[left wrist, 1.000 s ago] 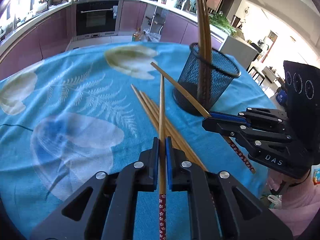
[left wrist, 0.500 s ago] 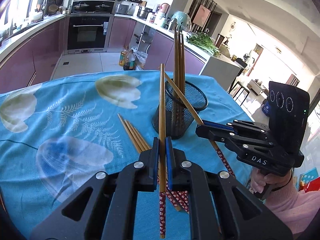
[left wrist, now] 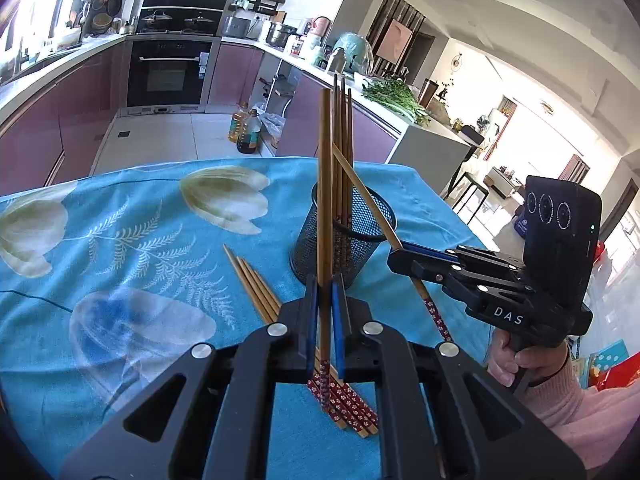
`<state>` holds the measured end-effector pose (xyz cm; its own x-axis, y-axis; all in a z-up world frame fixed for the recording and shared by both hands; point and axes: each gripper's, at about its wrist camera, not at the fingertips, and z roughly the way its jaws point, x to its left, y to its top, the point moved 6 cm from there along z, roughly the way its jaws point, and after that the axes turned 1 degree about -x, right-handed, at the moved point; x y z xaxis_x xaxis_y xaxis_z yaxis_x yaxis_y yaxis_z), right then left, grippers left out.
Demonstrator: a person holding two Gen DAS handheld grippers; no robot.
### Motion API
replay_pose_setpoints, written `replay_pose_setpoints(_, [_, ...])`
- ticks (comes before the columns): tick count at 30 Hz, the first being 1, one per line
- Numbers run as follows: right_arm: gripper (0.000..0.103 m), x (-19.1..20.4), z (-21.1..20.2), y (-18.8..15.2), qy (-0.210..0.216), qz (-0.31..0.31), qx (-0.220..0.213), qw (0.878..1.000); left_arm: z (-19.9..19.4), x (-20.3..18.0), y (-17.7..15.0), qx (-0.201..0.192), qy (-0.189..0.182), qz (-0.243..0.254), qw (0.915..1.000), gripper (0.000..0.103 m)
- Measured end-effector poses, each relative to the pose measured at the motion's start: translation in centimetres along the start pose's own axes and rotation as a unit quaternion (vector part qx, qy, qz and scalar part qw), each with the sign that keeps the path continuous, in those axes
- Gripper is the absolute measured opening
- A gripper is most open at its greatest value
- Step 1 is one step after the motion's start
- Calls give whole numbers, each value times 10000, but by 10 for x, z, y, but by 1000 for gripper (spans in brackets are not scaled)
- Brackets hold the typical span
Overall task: Organize utensils
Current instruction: 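Lift the left gripper's chopstick toward the mesh cup while the right gripper carries its own, then lower the left gripper's chopstick into the mesh cup while the right gripper inserts its own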
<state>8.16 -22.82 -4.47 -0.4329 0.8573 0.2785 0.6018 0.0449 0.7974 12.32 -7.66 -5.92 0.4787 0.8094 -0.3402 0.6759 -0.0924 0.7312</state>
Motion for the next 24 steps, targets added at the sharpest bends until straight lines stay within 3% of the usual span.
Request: replay_pose_setpoints(24, [6,-7,-15,17,37,-14,-254,9997,-6,-13,20,-189,-103,139,9997,7])
